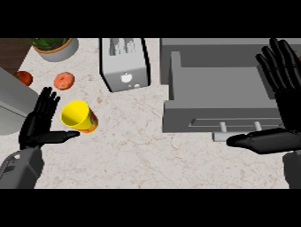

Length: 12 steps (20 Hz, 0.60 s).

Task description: Pick up the cup, place it into the drawer and close the drawer

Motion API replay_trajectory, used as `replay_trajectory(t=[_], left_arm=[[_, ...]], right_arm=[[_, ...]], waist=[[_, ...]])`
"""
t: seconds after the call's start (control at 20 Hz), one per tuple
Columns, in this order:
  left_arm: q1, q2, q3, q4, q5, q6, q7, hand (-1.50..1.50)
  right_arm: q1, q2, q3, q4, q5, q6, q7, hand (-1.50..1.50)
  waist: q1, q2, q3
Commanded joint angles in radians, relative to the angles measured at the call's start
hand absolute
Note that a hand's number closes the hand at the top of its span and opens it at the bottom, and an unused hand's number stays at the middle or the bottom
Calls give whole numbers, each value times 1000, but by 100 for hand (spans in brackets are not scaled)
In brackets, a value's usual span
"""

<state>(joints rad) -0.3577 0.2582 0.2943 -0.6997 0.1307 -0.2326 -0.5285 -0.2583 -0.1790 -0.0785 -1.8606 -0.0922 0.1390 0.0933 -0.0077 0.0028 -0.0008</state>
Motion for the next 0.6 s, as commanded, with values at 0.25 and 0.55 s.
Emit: replay_trajectory(t=[0.25, 0.55], left_arm=[[-86, 67, 29, 409, -69, -48, -308, -150], [-150, 48, 39, 513, -85, -16, -400, -150]], right_arm=[[-13, -2, -1, -76, -19, -2, 71, -150], [-97, -12, -10, 28, -13, 3, 71, -150]], waist=[[-13, 4, -2], [-14, 8, -3]])
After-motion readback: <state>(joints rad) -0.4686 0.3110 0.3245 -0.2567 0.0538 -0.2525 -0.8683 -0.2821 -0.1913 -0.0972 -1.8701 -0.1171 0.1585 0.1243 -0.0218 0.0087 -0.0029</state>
